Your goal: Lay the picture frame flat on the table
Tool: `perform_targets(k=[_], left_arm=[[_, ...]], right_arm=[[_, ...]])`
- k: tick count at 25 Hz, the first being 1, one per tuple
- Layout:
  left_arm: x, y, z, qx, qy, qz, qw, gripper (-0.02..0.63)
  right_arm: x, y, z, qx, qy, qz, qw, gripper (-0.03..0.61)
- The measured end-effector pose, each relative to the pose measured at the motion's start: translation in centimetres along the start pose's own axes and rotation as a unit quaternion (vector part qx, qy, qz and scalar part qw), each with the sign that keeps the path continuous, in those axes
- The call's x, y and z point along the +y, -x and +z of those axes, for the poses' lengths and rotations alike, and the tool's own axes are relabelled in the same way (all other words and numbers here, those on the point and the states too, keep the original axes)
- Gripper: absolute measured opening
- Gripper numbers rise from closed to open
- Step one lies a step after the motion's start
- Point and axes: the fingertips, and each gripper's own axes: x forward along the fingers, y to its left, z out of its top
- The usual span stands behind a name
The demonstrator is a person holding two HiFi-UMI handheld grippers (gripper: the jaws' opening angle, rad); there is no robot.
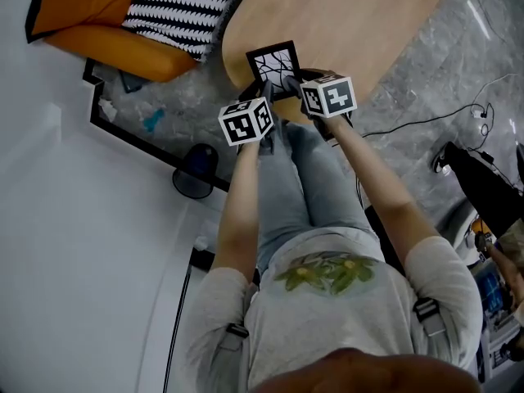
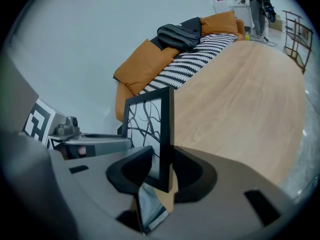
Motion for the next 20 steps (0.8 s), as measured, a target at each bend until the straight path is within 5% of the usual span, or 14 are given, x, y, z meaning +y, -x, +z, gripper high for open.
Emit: perform_targets(k=[20], left_arm=[[2.8,-4.4,-2.0,0.028,0.000,0.001,0.9996,0.120]], right_arm=[[-2.5,-4.9,-2.2,0.017,-0.014,-0.004,1.000,0.133]])
